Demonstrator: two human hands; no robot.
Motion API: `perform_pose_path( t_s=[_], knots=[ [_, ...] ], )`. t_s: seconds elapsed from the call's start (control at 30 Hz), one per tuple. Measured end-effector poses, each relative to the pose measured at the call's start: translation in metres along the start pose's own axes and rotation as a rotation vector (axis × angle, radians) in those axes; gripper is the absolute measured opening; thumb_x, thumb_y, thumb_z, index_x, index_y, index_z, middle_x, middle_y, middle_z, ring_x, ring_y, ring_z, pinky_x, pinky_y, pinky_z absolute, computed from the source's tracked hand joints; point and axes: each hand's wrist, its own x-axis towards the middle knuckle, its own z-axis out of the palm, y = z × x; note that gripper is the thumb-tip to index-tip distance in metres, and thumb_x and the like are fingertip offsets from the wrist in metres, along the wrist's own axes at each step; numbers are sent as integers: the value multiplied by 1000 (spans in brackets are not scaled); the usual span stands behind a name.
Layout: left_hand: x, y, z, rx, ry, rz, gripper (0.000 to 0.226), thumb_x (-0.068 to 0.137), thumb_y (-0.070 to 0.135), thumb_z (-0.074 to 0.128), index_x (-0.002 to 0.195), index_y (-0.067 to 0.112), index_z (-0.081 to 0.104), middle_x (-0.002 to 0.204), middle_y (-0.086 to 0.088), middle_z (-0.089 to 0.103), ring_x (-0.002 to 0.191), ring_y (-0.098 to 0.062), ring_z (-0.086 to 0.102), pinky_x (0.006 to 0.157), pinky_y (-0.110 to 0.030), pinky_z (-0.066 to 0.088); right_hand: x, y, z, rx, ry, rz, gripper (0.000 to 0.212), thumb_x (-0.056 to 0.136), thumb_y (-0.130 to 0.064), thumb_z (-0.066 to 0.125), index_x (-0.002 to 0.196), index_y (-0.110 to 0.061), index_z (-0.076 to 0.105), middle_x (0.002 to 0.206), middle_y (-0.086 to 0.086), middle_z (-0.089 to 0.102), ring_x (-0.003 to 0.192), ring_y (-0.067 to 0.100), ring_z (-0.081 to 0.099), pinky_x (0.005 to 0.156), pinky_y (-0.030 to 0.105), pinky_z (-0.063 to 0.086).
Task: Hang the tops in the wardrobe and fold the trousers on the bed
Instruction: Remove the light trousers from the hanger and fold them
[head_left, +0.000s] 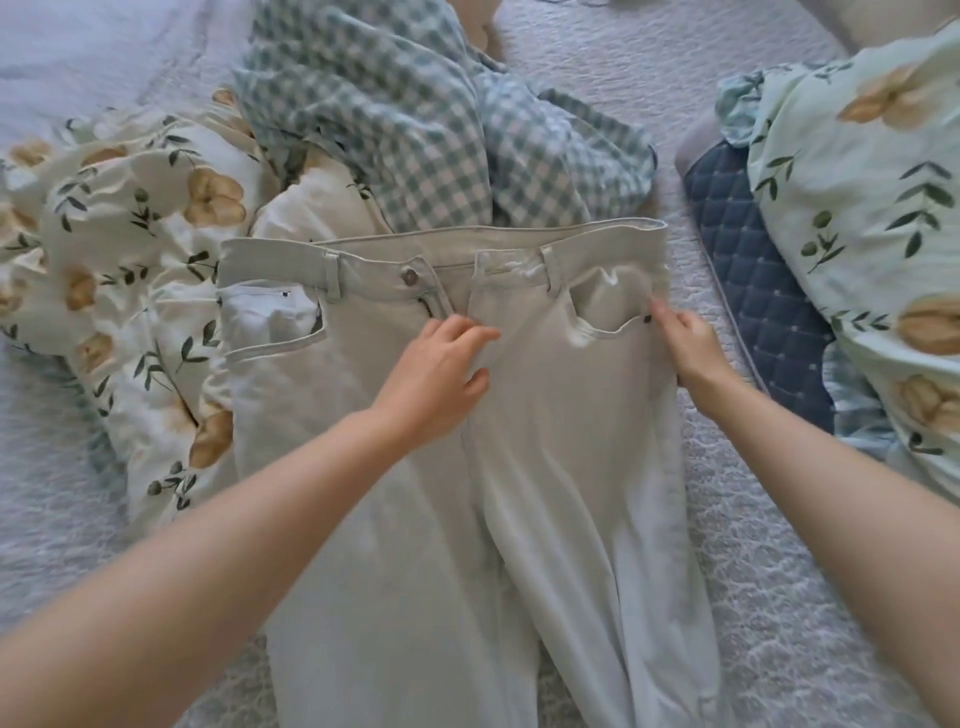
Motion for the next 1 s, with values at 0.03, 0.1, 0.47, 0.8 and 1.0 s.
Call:
perform_pose_path(
  t_s=[0.03, 0.1, 0.47, 0.8, 1.0],
  knots=[
    [3, 0, 5, 2, -80, -99, 53, 93, 24, 56, 145, 16, 45, 139, -8, 50, 127, -31, 41, 107, -42, 35, -7, 1, -3, 3, -16, -28, 28, 93, -37, 60, 97, -9, 57, 89, 7, 61, 82, 21, 54, 63, 32, 44],
    [7, -1, 9, -21, -232, -227, 65, 97, 38, 53, 153, 19, 28, 154, -8, 38, 141, -30, 29, 115, -43, 28, -26, -2, -5, -4, -20, -116, 22, 92, -25, 63, 106, -8, 58, 105, 14, 65, 91, 26, 61, 80, 41, 51],
    [-28, 28, -56, -1223, -144, -508, 60, 98, 60, 33, 149, 29, 39, 154, 3, 40, 138, -16, 40, 116, -35, 28, -175, -98, 65, 107, -48, -570, 34, 92, -23, 62, 120, -5, 59, 111, 3, 67, 101, 14, 63, 91, 29, 50],
    [-69, -46, -128, -1221, 59, -596, 13, 93, 17, 62, 86, 6, 62, 68, -10, 63, 61, -19, 64, 65, -32, 56, -227, -117, 214, -99, -218, -542, 23, 95, -2, 50, 113, 1, 63, 99, 23, 58, 94, 37, 54, 73, 19, 26],
    [-87, -90, -114, -1070, 189, -741, 18, 96, 0, 55, 88, 13, 64, 87, -6, 69, 72, -16, 70, 66, -31, 59, -195, -124, 204, -213, -179, -598, 23, 93, -5, 54, 110, -3, 69, 106, 18, 63, 99, 32, 58, 90, 31, 40]
  ],
)
